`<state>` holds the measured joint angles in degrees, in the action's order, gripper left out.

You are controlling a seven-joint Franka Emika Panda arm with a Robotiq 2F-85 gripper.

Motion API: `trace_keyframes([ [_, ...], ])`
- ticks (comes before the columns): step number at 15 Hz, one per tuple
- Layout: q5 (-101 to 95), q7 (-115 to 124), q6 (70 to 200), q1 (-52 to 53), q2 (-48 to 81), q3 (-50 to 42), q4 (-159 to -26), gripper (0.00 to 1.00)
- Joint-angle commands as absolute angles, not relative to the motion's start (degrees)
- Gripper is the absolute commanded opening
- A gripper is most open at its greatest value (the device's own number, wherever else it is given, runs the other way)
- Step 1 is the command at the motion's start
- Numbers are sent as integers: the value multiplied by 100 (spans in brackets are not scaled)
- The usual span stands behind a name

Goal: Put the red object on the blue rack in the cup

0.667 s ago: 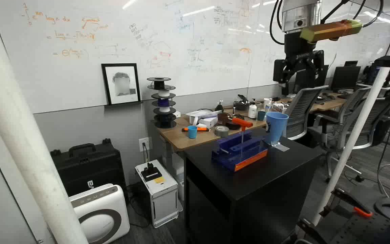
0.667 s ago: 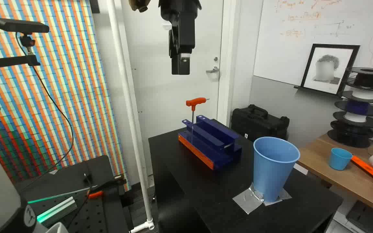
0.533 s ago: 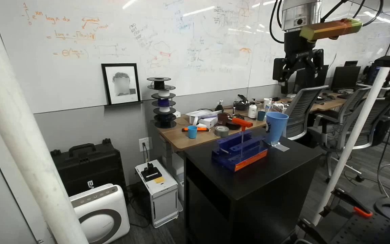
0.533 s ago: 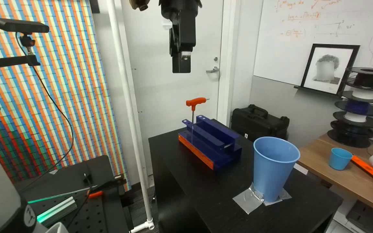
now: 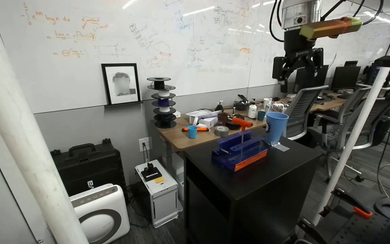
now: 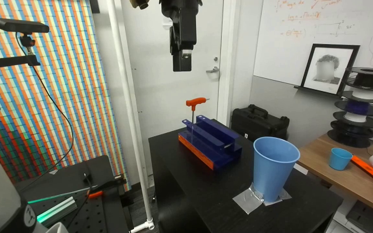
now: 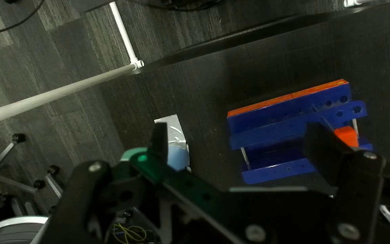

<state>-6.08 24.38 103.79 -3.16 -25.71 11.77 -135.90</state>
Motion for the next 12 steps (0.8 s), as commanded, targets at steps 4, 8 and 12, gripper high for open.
trace_keyframes([
  [4, -692, 2419, 11189, -131, -2209, 1073, -13570, 100],
  [8, -558, 2157, 11579, 44, -1596, 1059, -13313, 100],
  [12, -537, 2026, 12006, 209, -1042, 1047, -13113, 100],
])
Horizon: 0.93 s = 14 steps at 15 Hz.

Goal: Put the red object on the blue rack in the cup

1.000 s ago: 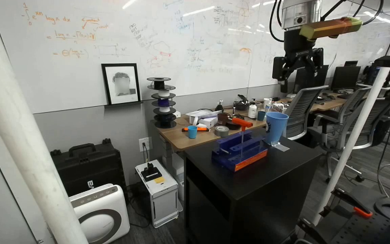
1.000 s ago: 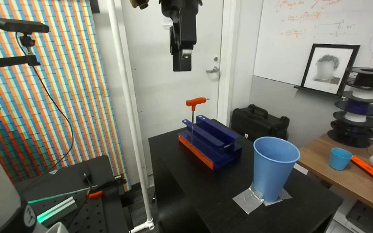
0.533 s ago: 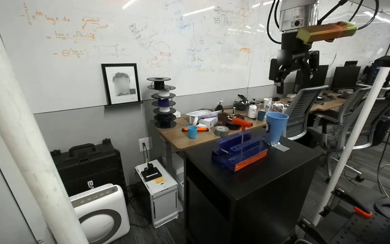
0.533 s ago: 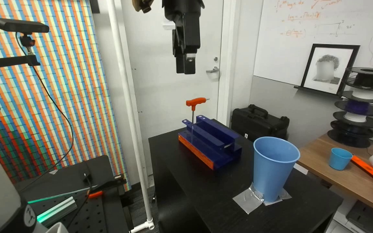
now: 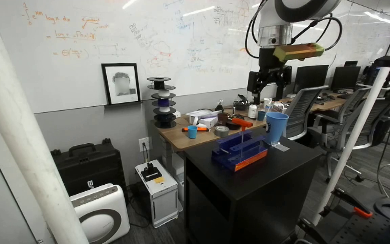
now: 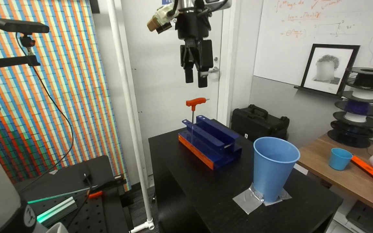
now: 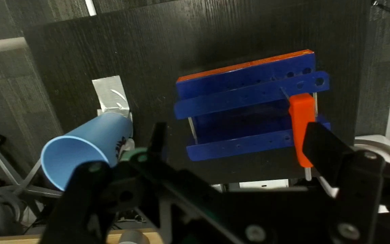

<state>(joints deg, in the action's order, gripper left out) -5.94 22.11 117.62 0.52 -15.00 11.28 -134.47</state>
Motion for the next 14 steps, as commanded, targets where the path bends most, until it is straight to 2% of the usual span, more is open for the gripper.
trace_keyframes([
  [1, -566, 2007, 12090, 239, -917, 1046, -13058, 100],
  [11, -389, 2071, 12904, 568, 94, 1051, -12819, 100],
  [12, -435, 2062, 12916, 607, 132, 1057, -12850, 75],
  [13, -438, 2084, 12896, 639, 163, 1054, -12867, 74],
  [14, -431, 2049, 12840, 667, 173, 1048, -12895, 66],
])
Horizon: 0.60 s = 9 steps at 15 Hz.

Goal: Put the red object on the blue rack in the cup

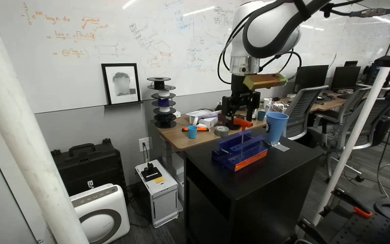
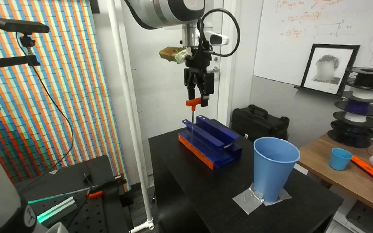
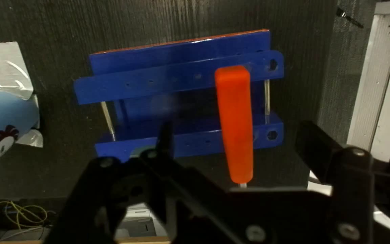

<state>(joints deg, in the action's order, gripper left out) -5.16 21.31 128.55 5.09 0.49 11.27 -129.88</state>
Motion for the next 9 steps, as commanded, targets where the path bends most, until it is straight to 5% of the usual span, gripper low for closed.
trace_keyframes([
  [1, -441, 2049, 12827, 690, 172, 1043, -12917, 58],
  [7, -563, 2063, 12774, 707, 33, 995, -13008, 11],
  [9, -534, 2017, 12698, 689, -33, 957, -12995, 3],
])
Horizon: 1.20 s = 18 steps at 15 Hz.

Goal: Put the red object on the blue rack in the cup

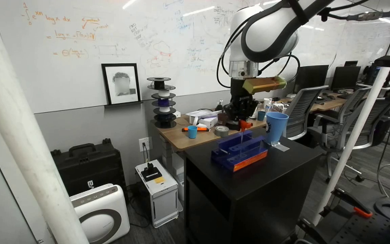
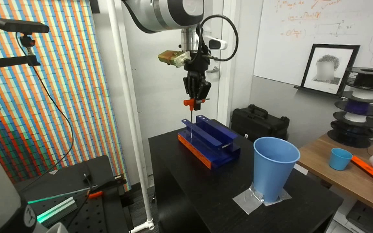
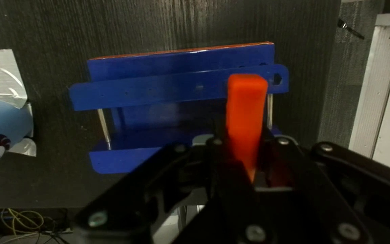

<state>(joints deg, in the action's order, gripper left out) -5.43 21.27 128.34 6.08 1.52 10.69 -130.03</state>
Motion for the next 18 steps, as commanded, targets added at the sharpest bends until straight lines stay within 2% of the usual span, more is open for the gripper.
trace_keyframes([
  [1, -503, 1976, 12649, 681, -98, 942, -12989, 10],
  [18, -237, 1594, 11907, 698, -1113, 930, -12984, 10],
])
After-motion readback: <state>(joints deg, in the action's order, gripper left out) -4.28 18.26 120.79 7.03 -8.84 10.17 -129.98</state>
